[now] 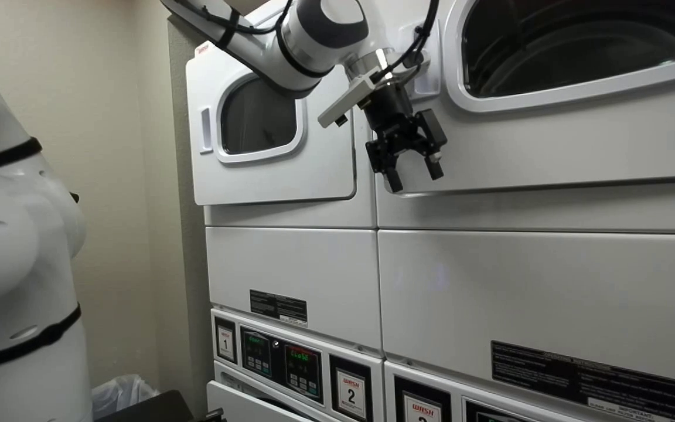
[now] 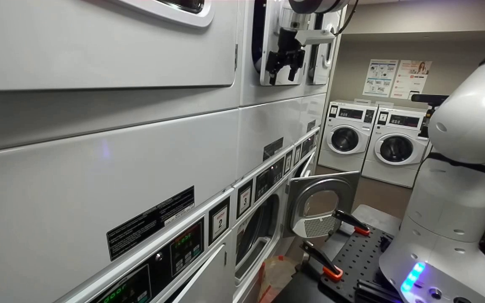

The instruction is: Open the right door

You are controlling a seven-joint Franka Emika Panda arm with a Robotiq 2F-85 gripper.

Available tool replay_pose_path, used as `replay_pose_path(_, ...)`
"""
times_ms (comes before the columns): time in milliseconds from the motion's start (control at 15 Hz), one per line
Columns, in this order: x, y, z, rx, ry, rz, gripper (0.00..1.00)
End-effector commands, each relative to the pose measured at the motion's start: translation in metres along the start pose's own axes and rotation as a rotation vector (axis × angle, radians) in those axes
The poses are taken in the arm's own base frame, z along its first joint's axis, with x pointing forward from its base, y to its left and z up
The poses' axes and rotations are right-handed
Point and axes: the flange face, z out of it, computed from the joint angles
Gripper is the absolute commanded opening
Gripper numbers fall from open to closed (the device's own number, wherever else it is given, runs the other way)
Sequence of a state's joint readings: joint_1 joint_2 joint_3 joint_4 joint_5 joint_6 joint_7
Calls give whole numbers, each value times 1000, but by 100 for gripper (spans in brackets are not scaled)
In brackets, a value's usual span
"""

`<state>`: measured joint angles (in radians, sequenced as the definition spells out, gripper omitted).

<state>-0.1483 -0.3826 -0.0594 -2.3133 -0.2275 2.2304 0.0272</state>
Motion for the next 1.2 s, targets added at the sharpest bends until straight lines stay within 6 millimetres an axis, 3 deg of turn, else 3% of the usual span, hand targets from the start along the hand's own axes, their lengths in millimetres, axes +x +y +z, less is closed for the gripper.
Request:
replay_pose_path(0, -4, -24, -37, -27, 86, -49, 100)
replay_pose_path(333, -11, -59, -82, -69, 228, -70, 100)
replay_pose_path(600, -15, -82, -104, -90, 335, -79, 100)
replay_pose_path(1133, -18, -110, -122, -258, 529, -69, 100)
